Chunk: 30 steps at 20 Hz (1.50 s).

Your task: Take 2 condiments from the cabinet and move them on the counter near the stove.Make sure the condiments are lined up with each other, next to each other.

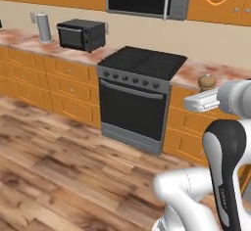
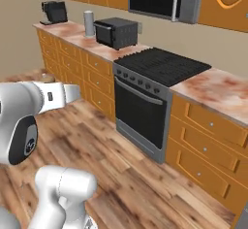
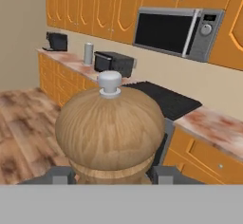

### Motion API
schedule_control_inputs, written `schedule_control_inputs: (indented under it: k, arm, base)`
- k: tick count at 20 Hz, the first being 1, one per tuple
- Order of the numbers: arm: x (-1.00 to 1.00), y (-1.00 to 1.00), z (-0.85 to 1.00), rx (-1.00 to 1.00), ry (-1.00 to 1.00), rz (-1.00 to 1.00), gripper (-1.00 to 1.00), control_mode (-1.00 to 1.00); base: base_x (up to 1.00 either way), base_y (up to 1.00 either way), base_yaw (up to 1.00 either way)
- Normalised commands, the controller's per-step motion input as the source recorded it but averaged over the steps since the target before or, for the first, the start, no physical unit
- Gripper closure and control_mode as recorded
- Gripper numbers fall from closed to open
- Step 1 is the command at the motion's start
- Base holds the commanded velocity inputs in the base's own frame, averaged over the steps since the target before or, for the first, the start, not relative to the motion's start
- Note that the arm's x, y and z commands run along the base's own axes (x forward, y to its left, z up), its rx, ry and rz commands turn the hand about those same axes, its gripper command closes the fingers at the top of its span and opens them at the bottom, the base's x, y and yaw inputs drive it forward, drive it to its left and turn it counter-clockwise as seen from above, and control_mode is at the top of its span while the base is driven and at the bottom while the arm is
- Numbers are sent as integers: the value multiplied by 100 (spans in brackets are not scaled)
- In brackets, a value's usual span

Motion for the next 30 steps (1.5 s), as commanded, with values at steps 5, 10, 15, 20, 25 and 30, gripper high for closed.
schedule_control_inputs:
  k: [5,10,15,20,25,30]
  arm:
    - [0,0,0,0,0,0,100,100]
    - [0,0,0,0,0,0,100,100]
    - [0,0,0,0,0,0,100,100]
    - [0,0,0,0,0,0,100,100]
    - [0,0,0,0,0,0,100,100]
    - [0,0,0,0,0,0,100,100]
  base:
    - [68,8,-26]
    - [83,21,-26]
    - [69,27,-43]
    - [45,62,-56]
    - [33,75,-38]
    - [30,62,-31]
